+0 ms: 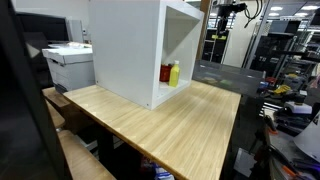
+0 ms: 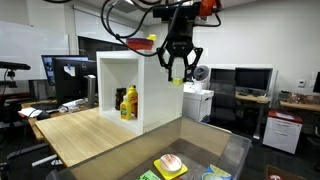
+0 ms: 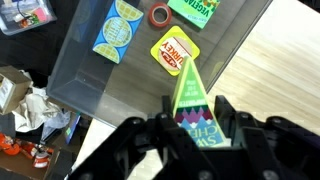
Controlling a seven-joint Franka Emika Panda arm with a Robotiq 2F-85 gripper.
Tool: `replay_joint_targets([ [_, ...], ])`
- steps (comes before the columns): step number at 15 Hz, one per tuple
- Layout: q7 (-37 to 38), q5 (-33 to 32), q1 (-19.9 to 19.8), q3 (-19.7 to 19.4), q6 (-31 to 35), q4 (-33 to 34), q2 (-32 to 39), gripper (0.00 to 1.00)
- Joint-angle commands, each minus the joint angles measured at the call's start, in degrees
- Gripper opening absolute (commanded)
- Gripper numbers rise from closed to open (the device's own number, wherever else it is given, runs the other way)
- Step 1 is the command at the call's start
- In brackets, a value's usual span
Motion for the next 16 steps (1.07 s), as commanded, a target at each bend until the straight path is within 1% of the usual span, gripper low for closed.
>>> replay_joint_targets([
  [1,-1.15,-0.06,0.09,-0.41,-1.77,0.87,-1.17,0.22],
  [11,-3.9,0.29,0.26,-0.78,-6.17,3.54,-4.46,0.22],
  [16,-5.97,0.61,0.89,-0.74,-7.02,4.2,-6.28,0.22],
])
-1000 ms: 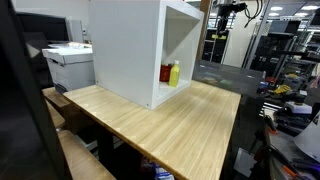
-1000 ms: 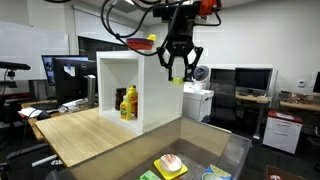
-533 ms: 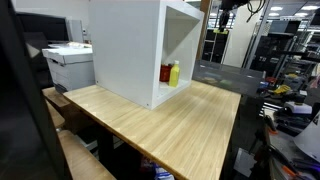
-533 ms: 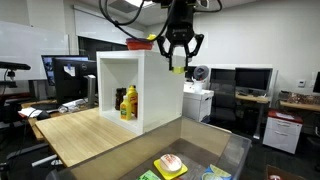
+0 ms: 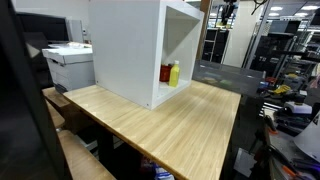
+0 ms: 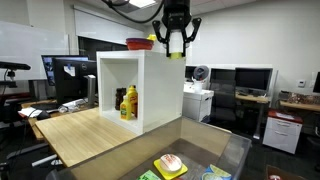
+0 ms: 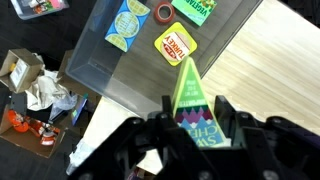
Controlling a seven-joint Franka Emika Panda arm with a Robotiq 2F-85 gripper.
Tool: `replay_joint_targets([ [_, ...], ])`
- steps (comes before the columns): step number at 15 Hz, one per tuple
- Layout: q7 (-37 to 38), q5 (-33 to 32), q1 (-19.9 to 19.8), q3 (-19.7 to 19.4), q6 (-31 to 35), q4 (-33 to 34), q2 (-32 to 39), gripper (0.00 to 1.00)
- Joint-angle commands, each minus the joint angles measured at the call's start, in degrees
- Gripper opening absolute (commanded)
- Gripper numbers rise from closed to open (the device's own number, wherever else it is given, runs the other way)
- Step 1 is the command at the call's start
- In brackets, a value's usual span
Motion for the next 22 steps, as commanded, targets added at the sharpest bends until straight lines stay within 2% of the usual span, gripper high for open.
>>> replay_joint_targets([
  [1,-2.89,0.63,0.93,-0.32,-1.58,0.04,-2.02,0.22],
  [22,-6.35,1.29,8.7,1.22,-0.23,-1.67,-9.21,0.22],
])
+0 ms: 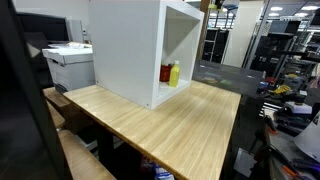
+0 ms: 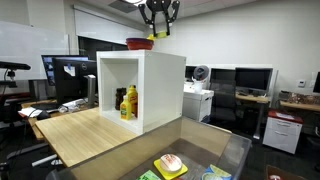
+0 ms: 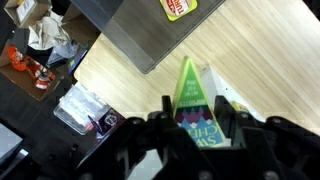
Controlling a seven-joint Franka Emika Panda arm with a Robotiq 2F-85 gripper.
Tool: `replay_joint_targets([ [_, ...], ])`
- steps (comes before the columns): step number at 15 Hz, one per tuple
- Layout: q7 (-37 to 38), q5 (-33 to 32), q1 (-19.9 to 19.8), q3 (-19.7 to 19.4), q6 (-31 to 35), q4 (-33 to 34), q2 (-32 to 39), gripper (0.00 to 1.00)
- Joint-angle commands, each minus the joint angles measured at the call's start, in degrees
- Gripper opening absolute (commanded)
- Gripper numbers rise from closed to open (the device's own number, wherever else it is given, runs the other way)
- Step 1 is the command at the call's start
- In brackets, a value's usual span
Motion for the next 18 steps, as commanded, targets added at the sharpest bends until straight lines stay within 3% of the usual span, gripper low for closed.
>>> replay_joint_targets([
  [1,-2.63,0.87,0.99,0.18,0.31,-2.02,-2.36,0.22],
  [18,-3.26,1.71,6.14,2.3,0.79,-3.78,-6.47,0.22],
])
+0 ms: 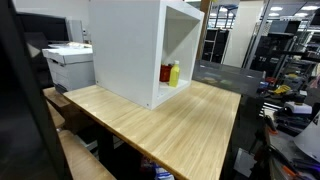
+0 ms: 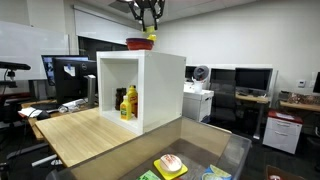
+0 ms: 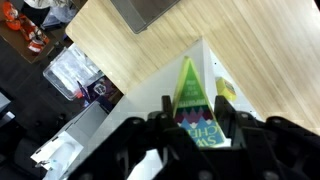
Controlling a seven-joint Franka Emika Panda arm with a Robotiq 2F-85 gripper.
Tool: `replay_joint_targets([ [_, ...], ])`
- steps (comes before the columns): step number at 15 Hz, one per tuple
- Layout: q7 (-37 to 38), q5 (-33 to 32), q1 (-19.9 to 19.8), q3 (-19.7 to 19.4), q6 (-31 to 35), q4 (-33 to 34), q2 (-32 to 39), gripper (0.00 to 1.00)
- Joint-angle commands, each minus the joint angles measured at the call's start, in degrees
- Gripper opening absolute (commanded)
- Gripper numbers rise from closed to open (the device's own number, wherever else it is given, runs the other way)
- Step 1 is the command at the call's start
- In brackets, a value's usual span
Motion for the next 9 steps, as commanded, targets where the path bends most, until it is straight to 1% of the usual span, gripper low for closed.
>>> replay_joint_targets([
  [1,-2.64,1.08,0.82,0.48,0.92,-3.51,-3.05,0.22],
  [9,-2.59,2.66,3.49,1.62,1.55,-5.98,-5.45,0.22],
])
